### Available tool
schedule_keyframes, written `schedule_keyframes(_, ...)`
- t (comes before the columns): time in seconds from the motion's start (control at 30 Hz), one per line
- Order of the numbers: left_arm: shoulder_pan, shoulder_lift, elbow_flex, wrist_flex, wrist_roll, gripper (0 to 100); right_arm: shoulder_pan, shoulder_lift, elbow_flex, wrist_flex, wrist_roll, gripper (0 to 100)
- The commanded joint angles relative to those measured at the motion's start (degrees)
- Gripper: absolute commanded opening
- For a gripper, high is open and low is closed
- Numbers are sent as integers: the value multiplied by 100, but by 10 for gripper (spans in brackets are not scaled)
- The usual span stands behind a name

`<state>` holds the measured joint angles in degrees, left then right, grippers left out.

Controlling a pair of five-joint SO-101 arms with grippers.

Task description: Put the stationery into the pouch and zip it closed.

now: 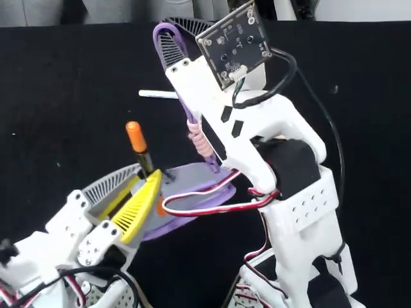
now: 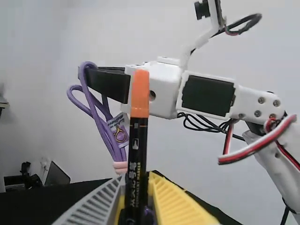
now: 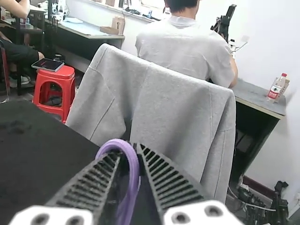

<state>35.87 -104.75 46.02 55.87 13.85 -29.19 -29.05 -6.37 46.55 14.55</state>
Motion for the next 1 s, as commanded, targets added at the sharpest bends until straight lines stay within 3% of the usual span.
schedule_keyframes(0.0,303,44,40,211,-316,30,202,-40,-57,-193,-62,11)
schedule_keyframes(0.17,400,35,295,598,-958,30,475,-48,-101,-220,-62,11)
schedule_keyframes(0.27,400,9,295,580,-985,30,519,-22,-57,-378,-62,11)
schedule_keyframes(0.57,400,44,-1103,580,-985,30,519,-4,-48,-387,-62,11)
schedule_keyframes(0.67,400,44,-1191,580,-949,30,519,-4,-48,-387,-62,11)
schedule_keyframes(0.83,400,44,-1033,246,-97,30,519,4,-48,-387,-62,11)
schedule_keyframes(0.97,400,44,-637,-132,-220,30,519,4,-48,-387,-62,11)
